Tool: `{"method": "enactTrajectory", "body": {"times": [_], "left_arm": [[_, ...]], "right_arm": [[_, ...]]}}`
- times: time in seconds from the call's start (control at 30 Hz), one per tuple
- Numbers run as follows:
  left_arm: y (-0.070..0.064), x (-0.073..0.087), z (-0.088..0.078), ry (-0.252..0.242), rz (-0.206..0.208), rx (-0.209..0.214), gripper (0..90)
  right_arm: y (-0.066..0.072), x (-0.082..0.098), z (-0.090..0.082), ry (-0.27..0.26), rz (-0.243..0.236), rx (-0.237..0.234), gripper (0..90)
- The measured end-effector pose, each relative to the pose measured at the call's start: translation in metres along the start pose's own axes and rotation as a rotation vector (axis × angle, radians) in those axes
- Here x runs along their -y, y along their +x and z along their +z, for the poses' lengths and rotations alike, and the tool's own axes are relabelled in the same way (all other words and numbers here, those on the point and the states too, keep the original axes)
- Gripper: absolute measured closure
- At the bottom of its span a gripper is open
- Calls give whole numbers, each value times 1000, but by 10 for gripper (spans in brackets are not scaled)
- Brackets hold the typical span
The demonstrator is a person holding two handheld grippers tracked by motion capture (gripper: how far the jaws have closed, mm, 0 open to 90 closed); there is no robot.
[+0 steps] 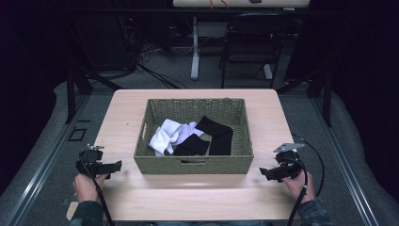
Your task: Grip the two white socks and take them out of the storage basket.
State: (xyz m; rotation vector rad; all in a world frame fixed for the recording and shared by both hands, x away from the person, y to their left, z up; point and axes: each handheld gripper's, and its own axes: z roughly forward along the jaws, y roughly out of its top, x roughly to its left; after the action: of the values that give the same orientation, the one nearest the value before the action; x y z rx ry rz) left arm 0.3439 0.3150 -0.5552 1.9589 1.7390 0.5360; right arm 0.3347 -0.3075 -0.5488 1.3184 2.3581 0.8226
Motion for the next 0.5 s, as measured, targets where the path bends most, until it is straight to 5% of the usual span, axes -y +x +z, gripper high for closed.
{"method": "enactTrajectory", "body": {"times": [0.5], "left_arm": [[-5,-8,3,4,7,38,0]], "right_arm": [[3,2,-2,2,1,15,14]]}}
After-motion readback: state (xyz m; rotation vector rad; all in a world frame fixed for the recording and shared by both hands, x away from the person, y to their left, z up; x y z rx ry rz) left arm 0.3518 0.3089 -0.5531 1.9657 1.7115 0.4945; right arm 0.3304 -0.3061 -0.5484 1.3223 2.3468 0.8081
